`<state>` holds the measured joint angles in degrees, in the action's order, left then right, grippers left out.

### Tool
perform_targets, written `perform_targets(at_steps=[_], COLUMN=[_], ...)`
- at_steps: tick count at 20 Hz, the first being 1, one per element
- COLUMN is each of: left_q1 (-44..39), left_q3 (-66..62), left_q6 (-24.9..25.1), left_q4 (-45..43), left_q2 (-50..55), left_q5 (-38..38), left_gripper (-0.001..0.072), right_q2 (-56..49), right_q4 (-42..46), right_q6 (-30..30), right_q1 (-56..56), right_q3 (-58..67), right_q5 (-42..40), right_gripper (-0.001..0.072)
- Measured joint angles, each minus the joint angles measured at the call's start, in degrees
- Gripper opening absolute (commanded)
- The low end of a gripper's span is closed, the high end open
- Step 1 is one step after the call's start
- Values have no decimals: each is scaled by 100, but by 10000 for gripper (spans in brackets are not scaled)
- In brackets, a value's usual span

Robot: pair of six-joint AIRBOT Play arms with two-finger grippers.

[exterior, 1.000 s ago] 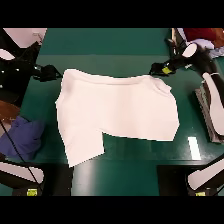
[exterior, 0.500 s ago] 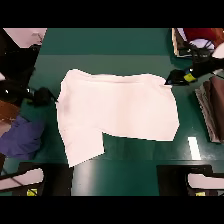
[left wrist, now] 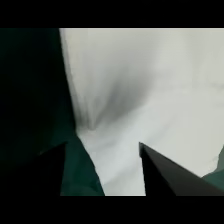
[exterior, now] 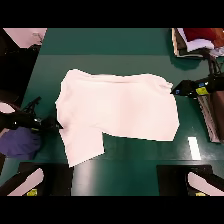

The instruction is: Fold the shirts.

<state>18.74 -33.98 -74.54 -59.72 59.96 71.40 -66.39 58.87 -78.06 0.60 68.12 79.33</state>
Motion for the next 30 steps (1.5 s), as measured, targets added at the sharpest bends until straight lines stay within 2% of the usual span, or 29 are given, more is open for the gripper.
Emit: perform_targets(at_steps=[6, 7, 8, 9, 14, 17, 22, 26, 27, 28, 30], left_q1=[-236, -348, -452, -527, -686, -708, -721, -721, -721, -721, -721], left_q3=[352, 374, 404, 422, 136, -229, -562, -625, -629, -636, -643], left_q6=[-42, -46, -55, -52, -35, -9, 96, 129, 133, 138, 142], left_q4=[234, 278, 267, 236, 428, 463, 581, 629, 634, 643, 645], left_q2=[-74, -74, -66, -57, -118, -212, -282, -295, -295, -297, -297], left_q5=[-527, -632, -798, -898, -922, -763, -621, -590, -581, -577, -553], left_gripper=[534, 344, 52, 24, 24, 24, 24, 24, 24, 24, 24], right_q2=[380, 411, 424, 433, 573, 852, 1051, 734, 634, 535, 391], right_q4=[-68, -74, -72, -57, 136, 216, 256, 149, 133, 111, 109], right_q6=[20, 22, 22, 22, 17, 2, 0, 164, 186, 208, 232], right_q1=[-109, -120, -133, -136, -396, -925, -1930, -2013, -1928, -1818, -1604], right_q3=[-179, -184, -192, -197, -540, -1375, -3016, -3713, -3788, -3838, -3851], right_q5=[-24, -22, -9, 20, 411, 437, 341, -15, -85, -155, -262], right_gripper=[424, 424, 424, 424, 424, 452, 449, 444, 398, 267, 58])
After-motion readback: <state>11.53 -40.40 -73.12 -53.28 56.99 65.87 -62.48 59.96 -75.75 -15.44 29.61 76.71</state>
